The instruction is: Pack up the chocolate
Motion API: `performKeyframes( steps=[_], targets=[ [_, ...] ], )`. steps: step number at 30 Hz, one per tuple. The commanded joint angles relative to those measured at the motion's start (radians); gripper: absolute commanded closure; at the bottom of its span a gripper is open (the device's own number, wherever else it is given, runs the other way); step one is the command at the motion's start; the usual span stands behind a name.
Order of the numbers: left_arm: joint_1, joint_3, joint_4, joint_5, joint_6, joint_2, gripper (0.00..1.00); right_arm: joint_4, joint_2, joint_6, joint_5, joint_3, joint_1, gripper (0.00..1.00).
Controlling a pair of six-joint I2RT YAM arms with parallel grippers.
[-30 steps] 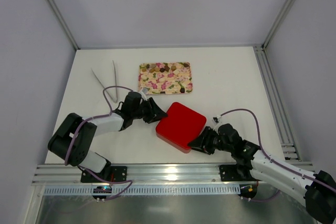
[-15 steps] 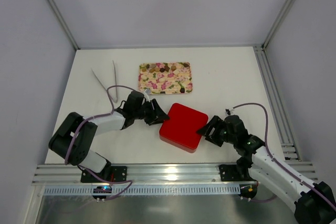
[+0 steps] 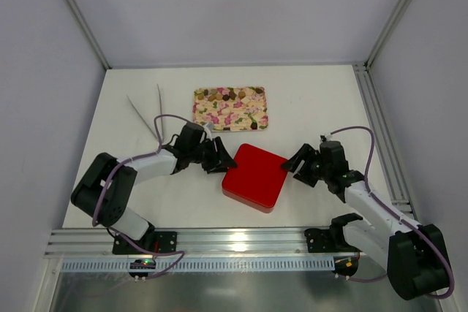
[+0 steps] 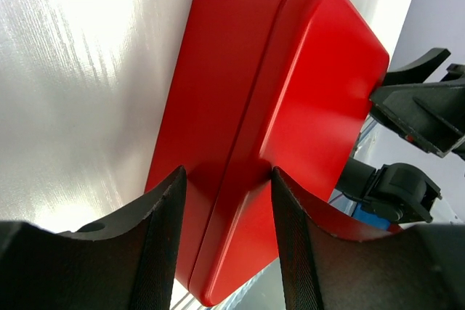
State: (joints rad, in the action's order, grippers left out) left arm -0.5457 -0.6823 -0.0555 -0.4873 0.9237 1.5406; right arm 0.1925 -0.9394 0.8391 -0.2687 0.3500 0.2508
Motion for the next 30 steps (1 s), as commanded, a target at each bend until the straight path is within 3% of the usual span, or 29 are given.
performKeyframes(
  steps=[1,13,24,30],
  targets=[
    [-0.007,0.03,0.212,0.095,-0.089,0.061,0.52,-0.031,-0.061,-0.06,0.029,-0.005,-0.01,0.28],
    [-0.011,0.009,0.221,0.09,-0.095,0.102,0.53,-0.235,-0.229,-0.011,0.011,-0.117,-0.007,0.53],
    [-0.013,0.01,0.229,0.095,-0.098,0.093,0.53,-0.219,-0.211,-0.015,0.023,-0.112,-0.007,0.54],
    [-0.013,0.041,0.223,0.102,-0.075,0.018,0.51,-0.166,-0.243,-0.077,-0.004,-0.008,-0.007,0.51]
  ],
)
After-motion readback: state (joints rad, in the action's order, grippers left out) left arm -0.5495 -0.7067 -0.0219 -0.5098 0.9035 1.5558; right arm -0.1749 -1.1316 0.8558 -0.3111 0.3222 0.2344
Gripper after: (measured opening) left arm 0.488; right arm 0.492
